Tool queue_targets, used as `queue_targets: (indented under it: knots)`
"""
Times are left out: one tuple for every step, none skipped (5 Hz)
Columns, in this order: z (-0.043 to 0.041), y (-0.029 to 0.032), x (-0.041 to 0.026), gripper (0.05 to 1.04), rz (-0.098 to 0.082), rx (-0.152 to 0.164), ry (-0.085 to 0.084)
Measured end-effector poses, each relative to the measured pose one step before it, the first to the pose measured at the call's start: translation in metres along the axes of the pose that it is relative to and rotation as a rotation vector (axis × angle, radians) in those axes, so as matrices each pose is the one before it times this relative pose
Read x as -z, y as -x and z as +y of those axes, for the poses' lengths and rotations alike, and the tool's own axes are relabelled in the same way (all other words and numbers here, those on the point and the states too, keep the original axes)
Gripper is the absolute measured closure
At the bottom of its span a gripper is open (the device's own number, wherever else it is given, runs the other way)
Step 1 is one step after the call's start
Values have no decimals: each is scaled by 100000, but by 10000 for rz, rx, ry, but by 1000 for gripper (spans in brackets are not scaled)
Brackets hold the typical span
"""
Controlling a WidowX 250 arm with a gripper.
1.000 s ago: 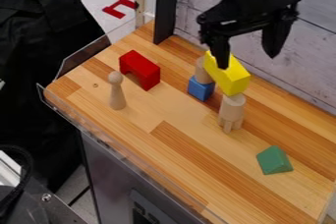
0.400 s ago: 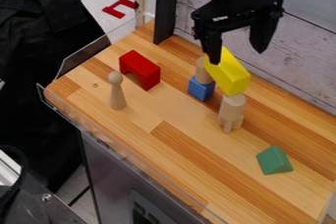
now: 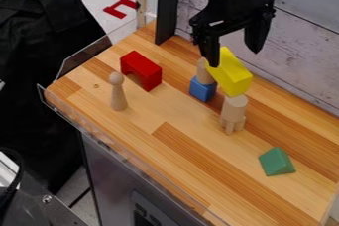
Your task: Remove the yellow rectangular block off the tower and put it on top of the red arch
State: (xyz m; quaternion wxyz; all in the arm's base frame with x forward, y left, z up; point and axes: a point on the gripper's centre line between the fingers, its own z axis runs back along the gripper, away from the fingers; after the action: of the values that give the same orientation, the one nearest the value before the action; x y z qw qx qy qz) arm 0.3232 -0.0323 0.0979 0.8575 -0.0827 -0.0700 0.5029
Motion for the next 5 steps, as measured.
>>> queue_targets:
  knots:
    - [-250, 294, 962, 83, 276, -36, 43]
    - [-180, 11, 586, 83, 132, 14, -84]
    - [252, 13, 290, 117, 40, 45, -187]
    - [-8, -108, 910, 396, 138, 100, -35]
    - [150, -303, 230, 559, 364, 24, 97]
